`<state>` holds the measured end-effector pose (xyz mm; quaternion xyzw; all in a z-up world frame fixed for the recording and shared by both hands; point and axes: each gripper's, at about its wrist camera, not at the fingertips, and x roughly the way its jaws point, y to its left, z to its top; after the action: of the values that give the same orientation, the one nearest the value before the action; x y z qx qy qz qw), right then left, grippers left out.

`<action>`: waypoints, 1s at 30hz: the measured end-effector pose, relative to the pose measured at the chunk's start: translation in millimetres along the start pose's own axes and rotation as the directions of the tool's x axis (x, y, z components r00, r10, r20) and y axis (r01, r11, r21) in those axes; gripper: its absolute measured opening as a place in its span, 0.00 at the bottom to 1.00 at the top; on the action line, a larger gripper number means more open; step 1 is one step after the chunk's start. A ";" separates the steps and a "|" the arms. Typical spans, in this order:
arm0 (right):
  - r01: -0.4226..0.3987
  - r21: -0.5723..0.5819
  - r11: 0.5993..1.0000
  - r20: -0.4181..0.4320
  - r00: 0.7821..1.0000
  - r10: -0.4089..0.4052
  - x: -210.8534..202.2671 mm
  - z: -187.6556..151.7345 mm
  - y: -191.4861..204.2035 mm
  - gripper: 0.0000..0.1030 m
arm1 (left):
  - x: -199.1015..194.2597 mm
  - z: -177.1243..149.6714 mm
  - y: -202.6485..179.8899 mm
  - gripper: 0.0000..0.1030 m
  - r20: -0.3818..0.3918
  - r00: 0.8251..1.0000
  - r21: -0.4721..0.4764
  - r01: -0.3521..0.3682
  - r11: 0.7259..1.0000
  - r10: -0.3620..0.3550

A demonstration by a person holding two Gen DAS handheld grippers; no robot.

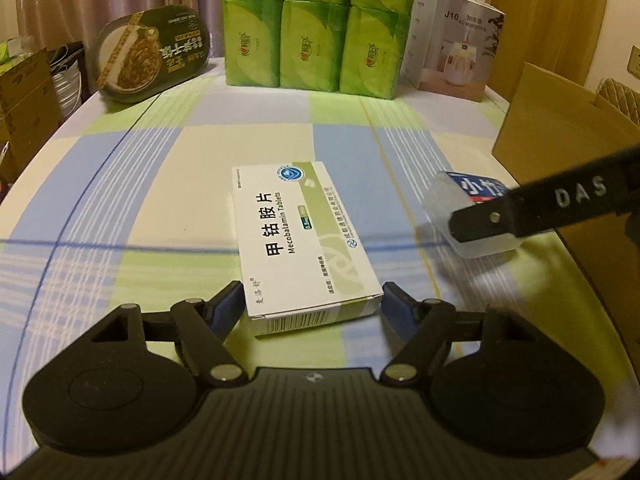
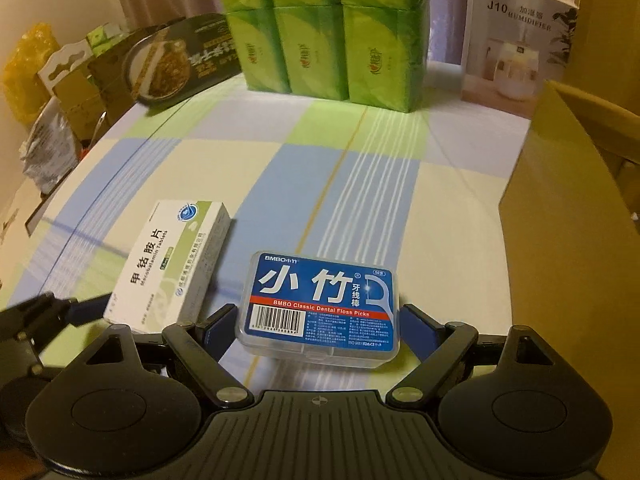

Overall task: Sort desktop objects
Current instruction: 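Grasp the white Mecobalamin box with the left gripper while the right holds the floss box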

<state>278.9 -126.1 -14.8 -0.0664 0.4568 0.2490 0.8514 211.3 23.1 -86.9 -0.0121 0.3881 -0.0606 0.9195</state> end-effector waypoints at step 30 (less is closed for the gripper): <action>0.029 0.029 0.999 -0.018 0.999 -0.028 -123.8 -190.1 41.5 0.81 | -154.9 -116.7 -48.6 0.71 -0.132 0.990 0.040 0.049 0.998 -0.044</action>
<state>60.5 -199.8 -18.7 -0.0625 0.4668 0.2295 0.8518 15.8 -3.5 -54.7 0.0028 0.4459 -0.0910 0.8904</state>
